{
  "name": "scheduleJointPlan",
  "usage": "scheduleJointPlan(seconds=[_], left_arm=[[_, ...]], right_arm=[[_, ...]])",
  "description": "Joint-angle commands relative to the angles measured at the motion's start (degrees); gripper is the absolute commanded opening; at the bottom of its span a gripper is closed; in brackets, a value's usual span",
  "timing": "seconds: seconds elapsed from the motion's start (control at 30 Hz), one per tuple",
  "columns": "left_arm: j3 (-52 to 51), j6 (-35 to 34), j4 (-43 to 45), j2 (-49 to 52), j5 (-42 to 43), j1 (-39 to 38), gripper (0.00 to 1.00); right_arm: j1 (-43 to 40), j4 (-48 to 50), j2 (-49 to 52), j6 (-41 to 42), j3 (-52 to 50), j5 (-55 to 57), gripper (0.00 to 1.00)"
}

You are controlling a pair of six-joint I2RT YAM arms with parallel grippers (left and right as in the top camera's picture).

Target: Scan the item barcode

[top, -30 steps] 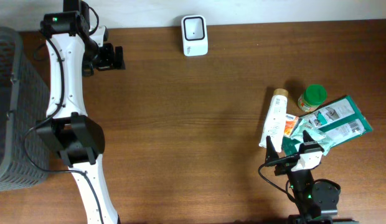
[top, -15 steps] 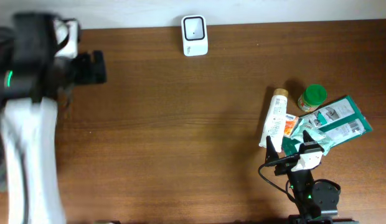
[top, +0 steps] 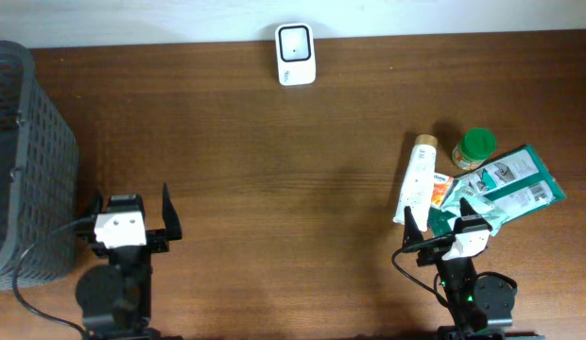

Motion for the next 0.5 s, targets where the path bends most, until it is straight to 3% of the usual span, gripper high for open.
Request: scheduleJointPlan(seconds=[0.0, 0.2, 0.47], left_arm=[[-7.02, 0.74, 3.19, -4.90, 0.61, -0.07, 0.99], [-17.18, 0.96, 6.14, -14.34, -0.07, -0.66, 0.99], [-22.75, 0.94, 3.72, -20.74, 0.20, -1.07, 0.99]], right_arm=[[-0.37, -0.04, -0.37, -0.37, -0.46, -0.74, 0.98], [-0.37, -0.04, -0.37, -0.37, -0.46, -0.74, 0.98], [-0.37, -0.04, -0.37, -0.37, -0.46, -0.74, 0.98]])
